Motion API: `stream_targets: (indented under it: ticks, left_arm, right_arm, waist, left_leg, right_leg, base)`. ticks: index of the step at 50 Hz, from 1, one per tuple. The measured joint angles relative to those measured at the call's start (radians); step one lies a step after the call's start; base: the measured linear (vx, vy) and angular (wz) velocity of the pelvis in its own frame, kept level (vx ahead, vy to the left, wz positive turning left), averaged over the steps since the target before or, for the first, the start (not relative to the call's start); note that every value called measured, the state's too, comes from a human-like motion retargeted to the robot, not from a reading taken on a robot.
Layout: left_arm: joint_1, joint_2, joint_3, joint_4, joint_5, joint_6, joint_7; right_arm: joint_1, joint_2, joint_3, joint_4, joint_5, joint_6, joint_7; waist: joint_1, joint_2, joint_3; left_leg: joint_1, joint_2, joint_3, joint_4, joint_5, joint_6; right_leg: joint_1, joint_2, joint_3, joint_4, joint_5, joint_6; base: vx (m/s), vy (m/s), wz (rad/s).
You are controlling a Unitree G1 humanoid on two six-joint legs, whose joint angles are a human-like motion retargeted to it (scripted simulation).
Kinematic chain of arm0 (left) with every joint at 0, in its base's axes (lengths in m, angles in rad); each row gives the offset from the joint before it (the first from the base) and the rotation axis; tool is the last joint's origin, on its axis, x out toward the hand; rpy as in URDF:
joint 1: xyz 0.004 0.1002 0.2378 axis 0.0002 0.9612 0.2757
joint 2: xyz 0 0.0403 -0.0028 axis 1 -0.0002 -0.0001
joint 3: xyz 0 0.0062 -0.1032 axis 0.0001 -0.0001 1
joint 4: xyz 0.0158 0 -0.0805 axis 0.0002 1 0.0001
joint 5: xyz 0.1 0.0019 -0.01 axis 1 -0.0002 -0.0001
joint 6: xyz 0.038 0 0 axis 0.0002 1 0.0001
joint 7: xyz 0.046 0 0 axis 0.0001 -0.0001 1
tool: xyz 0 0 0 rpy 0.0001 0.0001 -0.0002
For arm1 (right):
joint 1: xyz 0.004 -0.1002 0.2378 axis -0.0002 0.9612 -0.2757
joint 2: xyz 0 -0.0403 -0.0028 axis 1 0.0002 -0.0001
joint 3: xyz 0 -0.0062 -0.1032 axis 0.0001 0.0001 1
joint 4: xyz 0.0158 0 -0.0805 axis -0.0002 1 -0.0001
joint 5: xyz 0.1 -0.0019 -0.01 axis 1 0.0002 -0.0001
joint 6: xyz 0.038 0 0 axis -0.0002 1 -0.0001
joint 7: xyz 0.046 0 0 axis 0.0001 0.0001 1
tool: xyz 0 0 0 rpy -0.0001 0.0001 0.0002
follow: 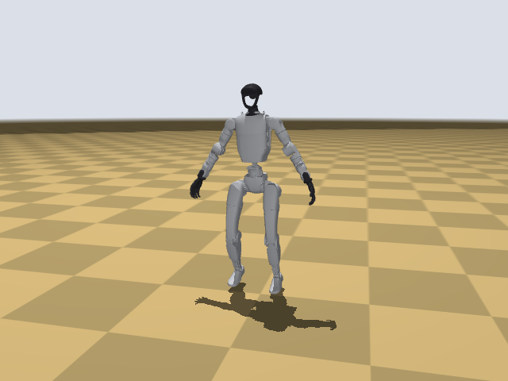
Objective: Sport exercise
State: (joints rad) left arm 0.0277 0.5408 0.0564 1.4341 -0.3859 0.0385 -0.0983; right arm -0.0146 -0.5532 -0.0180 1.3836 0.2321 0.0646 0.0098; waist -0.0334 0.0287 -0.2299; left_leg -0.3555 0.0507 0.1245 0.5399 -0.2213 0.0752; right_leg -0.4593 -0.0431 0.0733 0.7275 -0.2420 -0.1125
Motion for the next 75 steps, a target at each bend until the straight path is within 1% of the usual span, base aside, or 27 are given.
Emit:
stream_targets:
  ticks: [5, 10, 13, 15, 17, 18, 20, 24, 28, 32, 35, 36, 38, 40, 43, 46, 47, 50, 51, 53, 57, 63, 65, 68, 70, 72, 75]
  left_arm:
    - [-0.008, -0.036, -0.090, -0.052, 0.048, -0.014, 0.005]
    - [-0.076, -0.097, -0.211, -0.074, 0.262, 0.031, -0.073]
    - [-0.137, -0.122, -0.201, -0.041, 0.311, 0.062, -0.130]
    - [-0.121, -0.105, -0.150, -0.032, 0.261, 0.048, -0.123]
    - [-0.061, -0.068, -0.071, -0.050, 0.143, 0.021, -0.108]
    - [-0.026, -0.045, -0.026, -0.069, 0.082, 0.006, -0.095]
    - [0.039, 0.014, 0.049, -0.106, 0.008, -0.019, -0.053]
    - [0.127, 0.152, 0.144, -0.142, -0.007, -0.053, 0.039]
    - [0.193, 0.260, 0.209, -0.206, 0.056, -0.074, 0.106]
    - [0.210, 0.298, 0.198, -0.286, 0.162, -0.082, 0.122]
    - [0.188, 0.307, 0.138, -0.349, 0.263, -0.067, 0.100]
    - [0.163, 0.299, 0.107, -0.361, 0.300, -0.053, 0.086]
    - [0.098, 0.259, 0.036, -0.367, 0.359, -0.023, 0.053]
    - [0.027, 0.184, -0.042, -0.347, 0.389, 0.000, 0.015]
    - [-0.053, 0.048, -0.154, -0.275, 0.402, -0.007, -0.017]
    - [-0.046, -0.057, -0.212, -0.233, 0.372, -0.025, -0.022]
    - [-0.039, -0.082, -0.218, -0.219, 0.346, -0.030, -0.019]
    - [-0.008, -0.134, -0.208, -0.181, 0.239, -0.038, -0.004]
    - [0.001, -0.139, -0.203, -0.172, 0.216, -0.039, 0.005]
    - [0.015, -0.142, -0.198, -0.153, 0.185, -0.041, 0.022]
    - [0.024, -0.137, -0.201, -0.122, 0.174, -0.038, 0.048]
    - [0.020, -0.138, -0.243, -0.118, 0.212, -0.048, 0.073]
    - [0.008, -0.138, -0.269, -0.126, 0.242, -0.053, 0.073]
    - [-0.030, -0.133, -0.321, -0.152, 0.317, -0.049, 0.067]
    - [-0.067, -0.136, -0.355, -0.169, 0.372, -0.035, 0.062]
    - [-0.110, -0.153, -0.379, -0.174, 0.410, -0.016, 0.057]
    - [-0.137, -0.185, -0.396, -0.161, 0.433, -0.002, 0.043]
  right_arm:
    - [-0.024, 0.013, 0.063, -0.013, -0.014, -0.015, -0.012]
    - [-0.110, 0.112, 0.163, 0.010, -0.103, -0.004, 0.057]
    - [-0.165, 0.153, 0.161, 0.057, -0.148, 0.013, 0.116]
    - [-0.153, 0.131, 0.122, 0.058, -0.144, 0.014, 0.124]
    - [-0.101, 0.075, 0.076, 0.008, -0.120, 0.009, 0.116]
    - [-0.073, 0.038, 0.057, -0.028, -0.107, 0.004, 0.111]
    - [-0.022, -0.044, 0.027, -0.113, -0.103, -0.013, 0.086]
    - [0.031, -0.203, -0.029, -0.229, -0.108, -0.062, 0.012]
    - [0.065, -0.319, -0.074, -0.332, -0.128, -0.084, -0.045]
    - [0.063, -0.327, -0.071, -0.394, -0.151, -0.084, -0.057]
    - [0.029, -0.284, -0.018, -0.416, -0.167, -0.076, -0.038]
    - [0.008, -0.256, 0.012, -0.407, -0.178, -0.069, -0.024]
    - [-0.040, -0.183, 0.079, -0.367, -0.202, -0.052, 0.007]
    - [-0.086, -0.088, 0.151, -0.297, -0.229, -0.038, 0.039]
    - [-0.126, 0.045, 0.228, -0.159, -0.261, -0.041, 0.069]
    - [-0.086, 0.123, 0.237, -0.093, -0.270, -0.042, 0.072]
    - [-0.070, 0.137, 0.231, -0.078, -0.266, -0.041, 0.069]
    - [-0.025, 0.151, 0.212, -0.046, -0.232, -0.034, 0.065]
    - [-0.014, 0.147, 0.211, -0.041, -0.225, -0.033, 0.063]
    - [0.004, 0.137, 0.213, -0.035, -0.210, -0.033, 0.059]
    - [0.018, 0.118, 0.228, -0.042, -0.184, -0.037, 0.045]
    - [0.003, 0.119, 0.263, -0.079, -0.177, -0.055, 0.004]
    - [-0.013, 0.129, 0.278, -0.093, -0.176, -0.057, -0.004]
    - [-0.049, 0.151, 0.313, -0.106, -0.191, -0.055, -0.004]
    - [-0.081, 0.168, 0.342, -0.109, -0.218, -0.049, -0.001]
    - [-0.114, 0.185, 0.365, -0.101, -0.255, -0.043, 0.004]
    - [-0.139, 0.210, 0.385, -0.079, -0.291, -0.036, 0.016]
  waist:
    - [0.011, -0.004, -0.025]
    - [0.044, -0.020, 0.027]
    - [0.054, -0.045, 0.064]
    - [0.065, -0.037, 0.055]
    - [0.052, -0.033, -0.011]
    - [0.045, -0.029, -0.058]
    - [0.038, -0.015, -0.140]
    - [0.031, -0.008, -0.160]
    - [0.035, 0.000, -0.193]
    - [0.045, -0.002, -0.195]
    - [0.060, -0.018, -0.142]
    - [0.062, -0.025, -0.107]
    - [0.048, -0.053, -0.055]
    - [0.021, -0.087, -0.038]
    - [0.025, -0.098, -0.010]
    - [0.071, -0.053, 0.016]
    - [0.085, -0.036, 0.018]
    - [0.089, -0.027, -0.026]
    - [0.089, -0.026, -0.043]
    - [0.089, -0.024, -0.068]
    - [0.086, -0.023, -0.083]
    - [0.074, -0.018, -0.071]
    - [0.071, -0.019, -0.059]
    - [0.076, -0.024, -0.006]
    - [0.074, -0.039, 0.045]
    - [0.052, -0.077, 0.070]
    - [0.038, -0.103, 0.053]
  left_leg:
    - [-0.046, -0.028, -0.013, 0.109, -0.111, 0.030]
    - [-0.129, 0.020, 0.014, 0.497, -0.598, 0.083]
    - [-0.149, 0.018, 0.032, 0.568, -0.639, 0.075]
    - [-0.098, 0.002, -0.002, 0.452, -0.548, 0.041]
    - [-0.058, 0.000, 0.015, 0.220, -0.269, 0.032]
    - [-0.058, 0.002, 0.038, 0.102, -0.070, 0.015]
    - [-0.079, 0.004, 0.068, -0.075, 0.172, -0.027]
    - [-0.138, 0.006, 0.092, -0.019, 0.212, -0.040]
    - [-0.173, -0.002, 0.081, 0.028, 0.146, -0.002]
    - [-0.192, -0.010, 0.048, 0.141, -0.066, 0.054]
    - [-0.231, 0.002, 0.026, 0.397, -0.508, 0.112]
    - [-0.253, 0.007, 0.024, 0.506, -0.594, 0.118]
    - [-0.307, -0.011, 0.020, 0.632, -0.651, 0.131]
    - [-0.354, -0.051, 0.016, 0.664, -0.651, 0.148]
    - [-0.289, -0.071, 0.003, 0.603, -0.651, 0.138]
    - [-0.142, -0.026, -0.023, 0.491, -0.618, 0.112]
    - [-0.099, -0.007, -0.028, 0.433, -0.558, 0.102]
    - [-0.040, -0.003, -0.029, 0.203, -0.174, 0.064]
    - [-0.037, -0.004, -0.025, 0.156, -0.099, 0.051]
    - [-0.035, -0.007, -0.019, 0.091, 0.001, 0.031]
    - [-0.040, -0.028, -0.023, 0.049, 0.056, 0.016]
    - [-0.085, -0.061, -0.039, 0.156, -0.041, 0.044]
    - [-0.096, -0.070, -0.048, 0.219, -0.161, 0.061]
    - [-0.128, -0.069, -0.053, 0.429, -0.504, 0.094]
    - [-0.168, -0.072, -0.039, 0.588, -0.651, 0.099]
    - [-0.230, -0.104, -0.013, 0.643, -0.651, 0.110]
    - [-0.291, -0.118, 0.002, 0.648, -0.651, 0.120]
  right_leg:
    - [-0.052, 0.017, -0.016, 0.110, -0.064, 0.004]
    - [-0.103, -0.013, -0.128, 0.422, -0.489, 0.033]
    - [-0.119, -0.062, -0.161, 0.502, -0.593, 0.019]
    - [-0.073, -0.016, -0.128, 0.385, -0.506, 0.009]
    - [-0.032, 0.021, -0.056, 0.153, -0.227, 0.004]
    - [-0.032, 0.024, -0.030, 0.038, -0.016, 0.011]
    - [-0.060, 0.025, 0.003, -0.133, 0.220, 0.031]
    - [-0.129, 0.018, 0.029, -0.077, 0.261, 0.033]
    - [-0.173, 0.026, 0.033, -0.040, 0.237, 0.030]
    - [-0.194, 0.048, 0.019, 0.061, 0.095, 0.007]
    - [-0.218, 0.037, -0.047, 0.284, -0.295, 0.015]
    - [-0.235, 0.012, -0.082, 0.391, -0.406, 0.016]
    - [-0.277, -0.069, -0.141, 0.560, -0.559, 0.012]
    - [-0.322, -0.135, -0.155, 0.644, -0.625, 0.011]
    - [-0.272, -0.134, -0.153, 0.609, -0.590, 0.019]
    - [-0.129, -0.012, -0.110, 0.430, -0.454, 0.009]
    - [-0.080, 0.029, -0.091, 0.343, -0.380, -0.001]
    - [-0.005, 0.055, -0.037, 0.097, -0.041, -0.020]
    - [-0.002, 0.054, -0.030, 0.050, 0.026, -0.016]
    - [0.001, 0.048, -0.023, -0.016, 0.102, -0.012]
    - [-0.009, 0.041, -0.016, -0.037, 0.132, -0.009]
    - [-0.062, 0.046, -0.025, 0.087, 0.040, -0.010]
    - [-0.072, 0.051, -0.033, 0.147, -0.058, -0.010]
    - [-0.095, 0.047, -0.070, 0.339, -0.355, 0.024]
    - [-0.128, 0.009, -0.106, 0.505, -0.533, 0.037]
    - [-0.189, -0.074, -0.131, 0.616, -0.628, 0.028]
    - [-0.264, -0.102, -0.124, 0.641, -0.631, 0.011]
  base:
    - [-0.06, -0.04, 0.10]
    - [-0.08, -0.09, -0.14]
    - [-0.02, -0.12, -0.15]
    - [0.11, -0.09, -0.07]
    - [0.16, -0.07, 0.22]
    - [0.16, -0.06, 0.21]
    - [0.12, -0.03, 0.06]
    - [0.00, 0.00, 0.00]
    - [-0.04, -0.01, -0.13]
    - [-0.13, -0.03, -0.22]
    - [-0.18, -0.07, -0.29]
    - [-0.21, -0.10, -0.08]
    - [-0.26, -0.12, 0.45]
    - [-0.19, -0.10, 0.73]
    - [0.01, -0.02, 0.04]
    - [0.20, 0.02, -0.62]
    - [0.19, 0.03, -0.42]
    - [0.15, 0.01, -0.05]
    - [0.12, 0.01, 0.01]
    - [0.08, 0.01, 0.03]
    - [0.00, 0.00, 0.00]
    - [-0.08, -0.02, 0.00]
    - [-0.12, -0.05, -0.01]
    - [-0.14, -0.07, -0.07]
    - [-0.19, -0.09, 0.10]
    - [-0.24, -0.09, 0.40]
    - [-0.10, -0.04, 0.08]
